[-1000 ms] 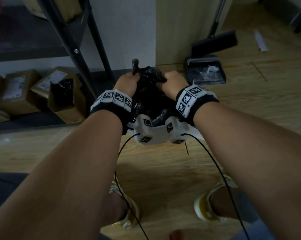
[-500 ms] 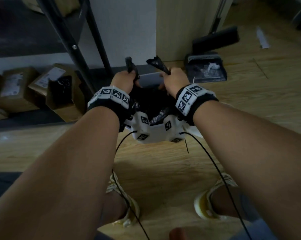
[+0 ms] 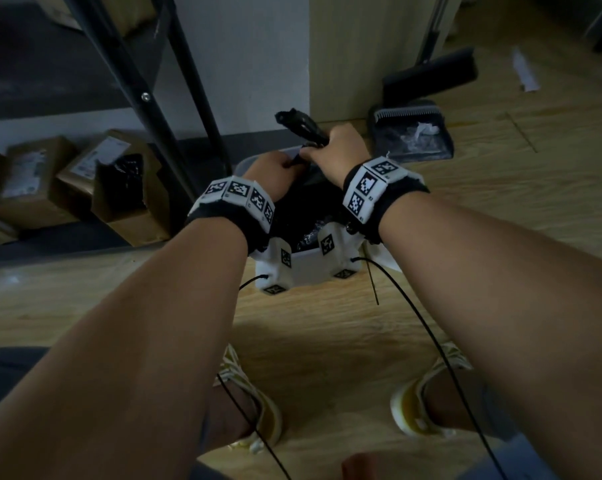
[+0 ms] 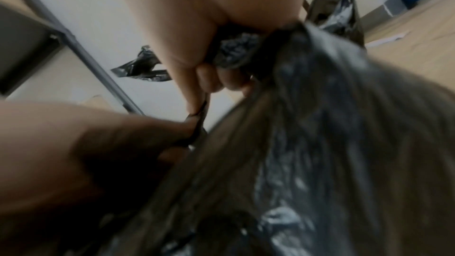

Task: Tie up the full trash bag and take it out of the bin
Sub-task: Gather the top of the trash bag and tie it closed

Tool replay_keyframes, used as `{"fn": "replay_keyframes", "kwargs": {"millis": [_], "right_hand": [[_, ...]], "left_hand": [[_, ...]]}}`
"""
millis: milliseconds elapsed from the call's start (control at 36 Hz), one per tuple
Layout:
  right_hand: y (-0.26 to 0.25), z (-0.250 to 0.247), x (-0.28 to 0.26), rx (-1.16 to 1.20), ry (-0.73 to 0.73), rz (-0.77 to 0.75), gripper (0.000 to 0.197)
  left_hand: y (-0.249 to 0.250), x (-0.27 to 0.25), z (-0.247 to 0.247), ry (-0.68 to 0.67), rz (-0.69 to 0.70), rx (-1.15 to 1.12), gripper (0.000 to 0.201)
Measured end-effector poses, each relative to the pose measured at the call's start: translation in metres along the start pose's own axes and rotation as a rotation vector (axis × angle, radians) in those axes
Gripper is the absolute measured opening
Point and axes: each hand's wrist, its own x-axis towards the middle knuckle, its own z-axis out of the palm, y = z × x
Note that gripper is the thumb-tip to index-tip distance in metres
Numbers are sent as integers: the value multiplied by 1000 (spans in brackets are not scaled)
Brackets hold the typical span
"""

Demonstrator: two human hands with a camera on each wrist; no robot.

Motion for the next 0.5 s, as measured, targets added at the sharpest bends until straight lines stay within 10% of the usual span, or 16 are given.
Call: {"fn": "replay_keyframes", "kwargs": {"millis": [167,500], "right_hand": [[2,0,0,-41,15,4,12],[-6,-6,4,-242,62,6,54]], "left_hand": [[1,-1,-3,-71,-28,54,31],[-13,3,-3,0,-143,77,41]]}}
